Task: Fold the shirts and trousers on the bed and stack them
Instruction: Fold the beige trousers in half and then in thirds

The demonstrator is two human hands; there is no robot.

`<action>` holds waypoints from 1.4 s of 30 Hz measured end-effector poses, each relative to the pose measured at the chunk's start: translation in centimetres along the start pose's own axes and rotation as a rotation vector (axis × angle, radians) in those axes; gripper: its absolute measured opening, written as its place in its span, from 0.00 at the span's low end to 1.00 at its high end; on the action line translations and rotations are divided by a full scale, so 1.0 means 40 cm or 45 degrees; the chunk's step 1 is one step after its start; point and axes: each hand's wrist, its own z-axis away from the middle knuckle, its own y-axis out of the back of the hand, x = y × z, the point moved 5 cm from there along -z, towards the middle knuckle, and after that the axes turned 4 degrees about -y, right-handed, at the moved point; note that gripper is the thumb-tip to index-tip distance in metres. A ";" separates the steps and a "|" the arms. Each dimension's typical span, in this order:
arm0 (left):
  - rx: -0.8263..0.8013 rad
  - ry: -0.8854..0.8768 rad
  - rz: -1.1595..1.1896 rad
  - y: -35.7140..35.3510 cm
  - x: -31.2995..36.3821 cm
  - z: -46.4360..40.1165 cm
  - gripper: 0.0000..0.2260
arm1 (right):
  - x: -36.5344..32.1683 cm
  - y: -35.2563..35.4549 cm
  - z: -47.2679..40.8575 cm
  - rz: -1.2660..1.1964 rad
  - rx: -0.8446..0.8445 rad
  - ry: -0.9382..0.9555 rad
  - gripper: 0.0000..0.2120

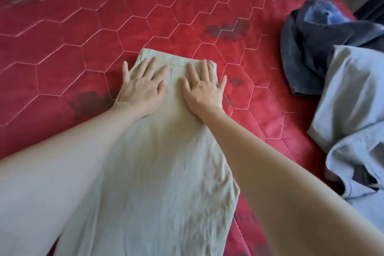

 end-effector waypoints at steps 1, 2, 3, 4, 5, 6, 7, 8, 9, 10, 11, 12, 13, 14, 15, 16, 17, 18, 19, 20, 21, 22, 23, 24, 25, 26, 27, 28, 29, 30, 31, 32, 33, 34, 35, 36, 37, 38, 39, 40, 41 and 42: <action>-0.001 0.040 0.035 -0.002 -0.009 -0.014 0.25 | 0.016 0.000 -0.012 -0.051 -0.011 -0.052 0.27; -0.018 0.071 0.068 -0.004 -0.016 -0.027 0.25 | 0.021 0.001 -0.020 -0.093 -0.025 -0.071 0.27; -0.048 0.099 0.097 -0.005 -0.021 -0.033 0.25 | 0.019 0.005 -0.019 -0.125 -0.032 -0.070 0.27; -0.078 0.127 0.122 -0.005 -0.022 -0.032 0.26 | 0.020 0.010 -0.012 -0.150 -0.029 -0.080 0.27; -0.092 0.152 0.142 -0.005 -0.021 -0.023 0.26 | 0.025 0.015 0.000 -0.181 -0.016 -0.115 0.28; -0.090 0.168 0.155 -0.003 -0.019 -0.007 0.26 | 0.033 0.019 0.018 -0.221 -0.006 -0.171 0.29; -0.087 0.173 0.159 0.001 -0.016 0.020 0.25 | 0.042 0.023 0.047 -0.257 0.000 -0.234 0.31; -0.091 0.169 0.153 0.003 -0.012 0.056 0.25 | 0.049 0.024 0.086 -0.274 0.007 -0.284 0.32; -0.091 0.165 0.139 0.005 -0.007 0.100 0.25 | 0.054 0.025 0.134 -0.271 0.030 -0.315 0.33; -0.080 0.166 0.124 0.006 -0.003 0.149 0.25 | 0.057 0.028 0.187 -0.259 0.074 -0.333 0.34; -0.063 0.175 0.113 0.009 0.000 0.201 0.25 | 0.059 0.035 0.241 -0.236 0.125 -0.348 0.35; -0.048 0.193 0.104 0.012 0.002 0.252 0.25 | 0.063 0.042 0.290 -0.205 0.165 -0.370 0.34; -0.044 0.212 0.102 0.016 0.003 0.299 0.24 | 0.070 0.045 0.333 -0.173 0.178 -0.403 0.33; -0.053 0.230 0.109 0.018 0.003 0.342 0.24 | 0.076 0.046 0.369 -0.151 0.165 -0.445 0.32; -0.069 0.237 0.118 0.018 0.003 0.383 0.25 | 0.081 0.046 0.401 -0.147 0.142 -0.486 0.32; -0.078 0.233 0.121 0.017 0.003 0.420 0.26 | 0.083 0.047 0.426 -0.158 0.122 -0.513 0.31; -0.076 0.219 0.112 0.016 0.004 0.455 0.26 | 0.080 0.049 0.446 -0.171 0.114 -0.517 0.30; -0.074 0.199 0.096 0.017 0.006 0.485 0.26 | 0.074 0.051 0.463 -0.170 0.107 -0.505 0.29; -0.076 0.184 0.084 0.018 0.008 0.513 0.25 | 0.066 0.052 0.476 -0.154 0.101 -0.485 0.28; -0.078 0.176 0.083 0.019 0.011 0.533 0.25 | 0.060 0.052 0.484 -0.139 0.105 -0.461 0.27; -0.079 0.175 0.092 0.021 0.014 0.546 0.25 | 0.056 0.052 0.487 -0.134 0.112 -0.442 0.26; -0.079 0.176 0.114 0.023 0.019 0.553 0.25 | 0.055 0.051 0.487 -0.138 0.120 -0.425 0.26; -0.079 0.173 0.143 0.024 0.023 0.554 0.25 | 0.054 0.050 0.485 -0.144 0.137 -0.402 0.27; -0.080 0.169 0.172 0.023 0.026 0.551 0.26 | 0.053 0.049 0.481 -0.152 0.165 -0.376 0.29; -0.081 0.166 0.195 0.022 0.026 0.546 0.26 | 0.052 0.048 0.475 -0.174 0.198 -0.353 0.30; -0.080 0.162 0.208 0.020 0.026 0.541 0.27 | 0.051 0.047 0.468 -0.202 0.232 -0.338 0.31; -0.077 0.156 0.216 0.018 0.026 0.536 0.27 | 0.052 0.046 0.460 -0.221 0.261 -0.328 0.31; -0.071 0.154 0.219 0.016 0.025 0.528 0.27 | 0.055 0.045 0.449 -0.231 0.280 -0.319 0.30; -0.060 0.154 0.216 0.014 0.025 0.516 0.27 | 0.059 0.044 0.434 -0.237 0.286 -0.310 0.30; -0.046 0.159 0.211 0.012 0.024 0.500 0.27 | 0.063 0.045 0.413 -0.237 0.286 -0.302 0.30; -0.035 0.171 0.205 0.009 0.025 0.480 0.28 | 0.069 0.046 0.389 -0.225 0.282 -0.291 0.30; -0.027 0.187 0.199 0.006 0.025 0.456 0.27 | 0.075 0.048 0.359 -0.208 0.277 -0.276 0.30; -0.014 0.204 0.193 0.002 0.026 0.429 0.27 | 0.080 0.051 0.325 -0.190 0.271 -0.257 0.30; 0.001 0.222 0.188 -0.001 0.026 0.399 0.26 | 0.084 0.054 0.288 -0.175 0.265 -0.234 0.30; 0.015 0.239 0.184 -0.005 0.025 0.367 0.25 | 0.088 0.057 0.249 -0.160 0.260 -0.212 0.29; 0.024 0.254 0.179 -0.008 0.025 0.333 0.26 | 0.090 0.062 0.210 -0.148 0.252 -0.192 0.28; 0.031 0.267 0.171 -0.010 0.023 0.300 0.26 | 0.090 0.066 0.171 -0.138 0.240 -0.173 0.28; 0.038 0.275 0.162 -0.011 0.020 0.267 0.26 | 0.089 0.070 0.134 -0.133 0.228 -0.154 0.27; 0.042 0.282 0.156 -0.012 0.016 0.234 0.26 | 0.088 0.074 0.098 -0.130 0.218 -0.134 0.27; 0.043 0.292 0.150 -0.014 0.010 0.202 0.26 | 0.085 0.076 0.063 -0.128 0.209 -0.114 0.27; 0.044 0.305 0.142 -0.016 0.002 0.172 0.26 | 0.082 0.078 0.028 -0.127 0.200 -0.097 0.27; 0.046 0.317 0.135 -0.016 -0.006 0.141 0.27 | 0.079 0.080 -0.006 -0.126 0.194 -0.084 0.26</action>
